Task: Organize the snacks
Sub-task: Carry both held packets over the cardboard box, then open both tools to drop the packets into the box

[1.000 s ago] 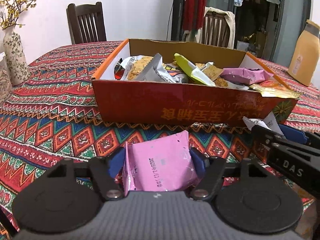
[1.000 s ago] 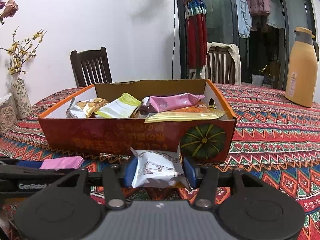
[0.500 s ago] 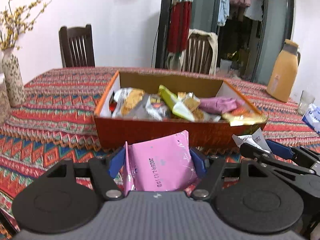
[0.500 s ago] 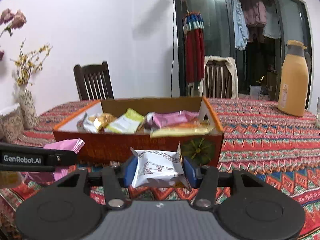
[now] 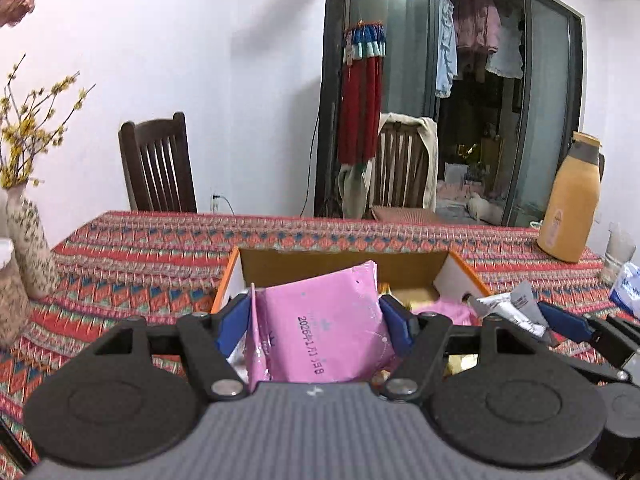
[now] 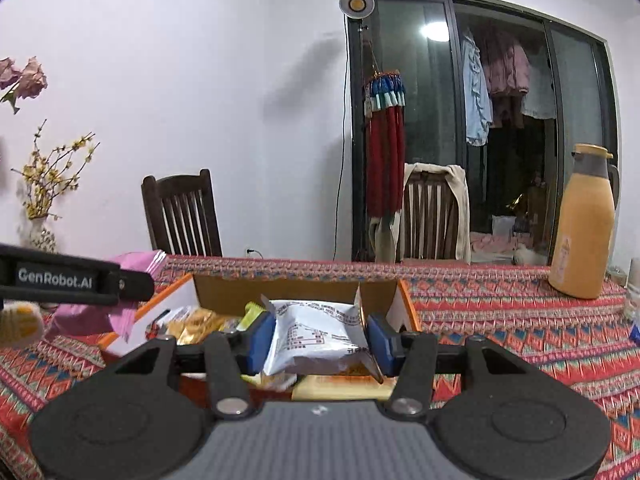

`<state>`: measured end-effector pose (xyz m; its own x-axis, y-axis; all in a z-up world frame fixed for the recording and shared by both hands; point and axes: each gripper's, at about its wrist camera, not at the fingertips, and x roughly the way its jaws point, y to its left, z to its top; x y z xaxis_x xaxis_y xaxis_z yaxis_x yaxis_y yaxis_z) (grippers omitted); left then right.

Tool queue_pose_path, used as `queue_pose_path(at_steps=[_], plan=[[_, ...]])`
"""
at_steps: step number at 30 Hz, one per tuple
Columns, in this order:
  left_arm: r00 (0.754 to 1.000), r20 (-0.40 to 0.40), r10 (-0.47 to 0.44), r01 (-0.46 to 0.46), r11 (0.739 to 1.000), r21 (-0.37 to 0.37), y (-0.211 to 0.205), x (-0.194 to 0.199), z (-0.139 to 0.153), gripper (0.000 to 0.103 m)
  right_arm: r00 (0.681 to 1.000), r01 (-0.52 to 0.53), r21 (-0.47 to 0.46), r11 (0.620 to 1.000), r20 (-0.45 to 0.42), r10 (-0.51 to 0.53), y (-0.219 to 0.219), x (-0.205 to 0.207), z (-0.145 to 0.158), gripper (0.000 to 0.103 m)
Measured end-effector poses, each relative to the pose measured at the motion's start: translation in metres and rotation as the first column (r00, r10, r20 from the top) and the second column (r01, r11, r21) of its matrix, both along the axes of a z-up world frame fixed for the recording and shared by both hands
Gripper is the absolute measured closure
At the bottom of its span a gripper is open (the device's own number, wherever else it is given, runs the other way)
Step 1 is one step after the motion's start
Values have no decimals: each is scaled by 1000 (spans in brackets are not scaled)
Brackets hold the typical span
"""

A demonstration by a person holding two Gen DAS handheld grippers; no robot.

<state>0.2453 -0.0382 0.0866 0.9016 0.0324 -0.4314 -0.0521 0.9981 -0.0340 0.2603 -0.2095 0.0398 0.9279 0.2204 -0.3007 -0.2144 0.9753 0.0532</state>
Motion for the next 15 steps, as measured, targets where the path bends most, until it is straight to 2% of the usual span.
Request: queue_pose_path(at_steps=[8, 13, 15], plan=[[999, 17, 37, -37, 999, -20, 4, 45, -6, 32, 999, 25, -12, 1000, -24, -25, 13, 51, -1, 52], [999, 16, 44, -43, 996, -73, 19, 68, -33, 32, 999, 31, 11, 999, -27, -31, 17, 78, -16, 52], [998, 15, 53, -52, 996, -72, 22, 74, -44, 32, 999, 32, -11, 999, -41, -33, 19, 85, -24, 52]])
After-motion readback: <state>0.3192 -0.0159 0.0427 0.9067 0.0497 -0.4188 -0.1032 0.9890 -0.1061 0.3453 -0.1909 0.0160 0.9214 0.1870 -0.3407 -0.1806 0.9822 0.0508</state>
